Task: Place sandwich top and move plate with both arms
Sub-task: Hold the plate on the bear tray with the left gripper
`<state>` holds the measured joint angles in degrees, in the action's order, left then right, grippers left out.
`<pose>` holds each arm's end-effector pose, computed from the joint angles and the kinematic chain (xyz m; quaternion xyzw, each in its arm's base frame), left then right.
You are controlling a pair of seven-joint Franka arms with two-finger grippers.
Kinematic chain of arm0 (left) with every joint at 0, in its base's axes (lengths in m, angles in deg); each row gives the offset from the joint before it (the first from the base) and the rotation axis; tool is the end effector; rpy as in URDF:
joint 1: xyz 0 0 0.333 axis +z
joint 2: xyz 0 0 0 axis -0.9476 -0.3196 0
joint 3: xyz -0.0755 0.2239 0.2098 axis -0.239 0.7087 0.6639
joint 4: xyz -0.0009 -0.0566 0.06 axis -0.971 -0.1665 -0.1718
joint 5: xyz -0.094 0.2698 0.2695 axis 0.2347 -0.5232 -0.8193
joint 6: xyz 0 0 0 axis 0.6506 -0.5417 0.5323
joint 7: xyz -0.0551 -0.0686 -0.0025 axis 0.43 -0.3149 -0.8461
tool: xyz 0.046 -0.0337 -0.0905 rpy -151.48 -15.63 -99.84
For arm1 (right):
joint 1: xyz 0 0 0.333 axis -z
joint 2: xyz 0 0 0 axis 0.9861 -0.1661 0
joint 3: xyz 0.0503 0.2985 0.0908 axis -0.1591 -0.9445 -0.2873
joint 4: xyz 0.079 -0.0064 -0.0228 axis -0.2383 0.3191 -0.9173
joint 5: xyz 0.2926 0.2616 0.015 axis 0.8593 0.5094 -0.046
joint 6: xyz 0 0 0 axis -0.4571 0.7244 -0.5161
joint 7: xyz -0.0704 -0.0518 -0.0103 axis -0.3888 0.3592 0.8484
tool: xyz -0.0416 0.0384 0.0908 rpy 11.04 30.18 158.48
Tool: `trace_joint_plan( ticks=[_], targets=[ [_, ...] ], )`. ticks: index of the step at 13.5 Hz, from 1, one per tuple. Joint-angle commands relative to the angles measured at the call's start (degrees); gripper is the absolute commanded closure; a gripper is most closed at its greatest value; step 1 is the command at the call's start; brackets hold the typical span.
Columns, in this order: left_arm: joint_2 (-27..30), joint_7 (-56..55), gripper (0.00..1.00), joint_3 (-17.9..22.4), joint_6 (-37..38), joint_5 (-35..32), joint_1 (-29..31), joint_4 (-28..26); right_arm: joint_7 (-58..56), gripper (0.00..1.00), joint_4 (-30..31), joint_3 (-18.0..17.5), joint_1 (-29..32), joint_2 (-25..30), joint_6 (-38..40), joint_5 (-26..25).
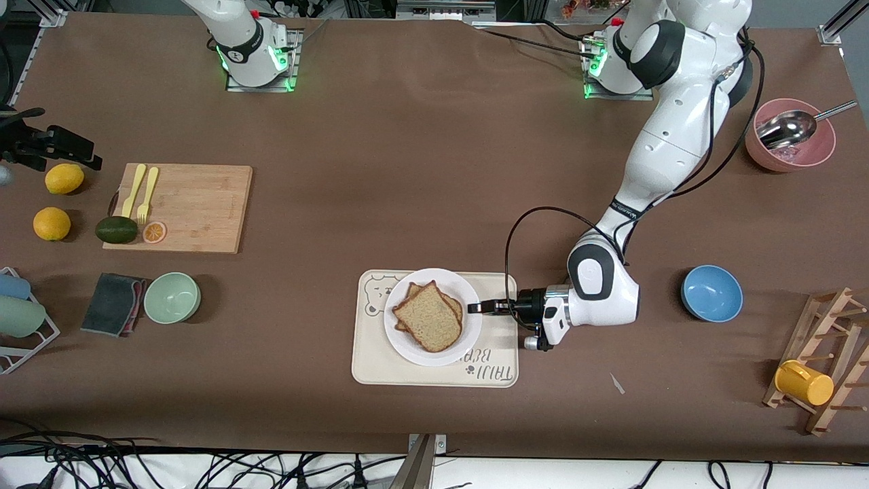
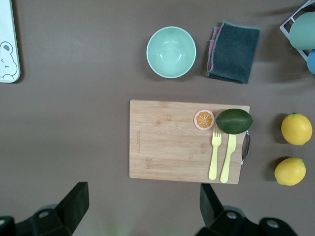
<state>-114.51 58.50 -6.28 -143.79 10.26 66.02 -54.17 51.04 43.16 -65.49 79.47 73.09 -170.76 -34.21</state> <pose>0.7024 -0.2732 0.1090 0.8503 0.0371 -0.0395 0.5236 0.5501 -0.0631 0.5760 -0.9991 -0.0088 0.0370 0.0164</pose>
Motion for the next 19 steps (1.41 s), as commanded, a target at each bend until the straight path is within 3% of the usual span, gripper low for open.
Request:
trace_joint_plan(
  ticks=[1, 3, 4, 19],
  targets=[
    [-1.2, -1.6, 0.82, -0.1, 0.4, -1.1, -0.6, 2.6, -0.1, 0.0, 0.2, -0.2, 0.3, 0.9, 0.3, -0.6],
    [-1.1, -1.6, 0.8, -0.1, 0.4, -1.0, -0.6, 2.5, -0.1, 0.0, 0.2, -0.2, 0.3, 0.9, 0.3, -0.6],
    [-1.1, -1.6, 0.75, -0.1, 0.4, -1.0, -0.6, 2.4, -0.1, 0.0, 0.2, -0.2, 0.3, 0.9, 0.3, -0.6],
    [1.5, -0.5, 0.73, 1.5, -1.1, -1.6, -0.7, -0.9, -0.1, 0.0, 0.2, -0.2, 0.3, 0.9, 0.4, -0.6]
  ],
)
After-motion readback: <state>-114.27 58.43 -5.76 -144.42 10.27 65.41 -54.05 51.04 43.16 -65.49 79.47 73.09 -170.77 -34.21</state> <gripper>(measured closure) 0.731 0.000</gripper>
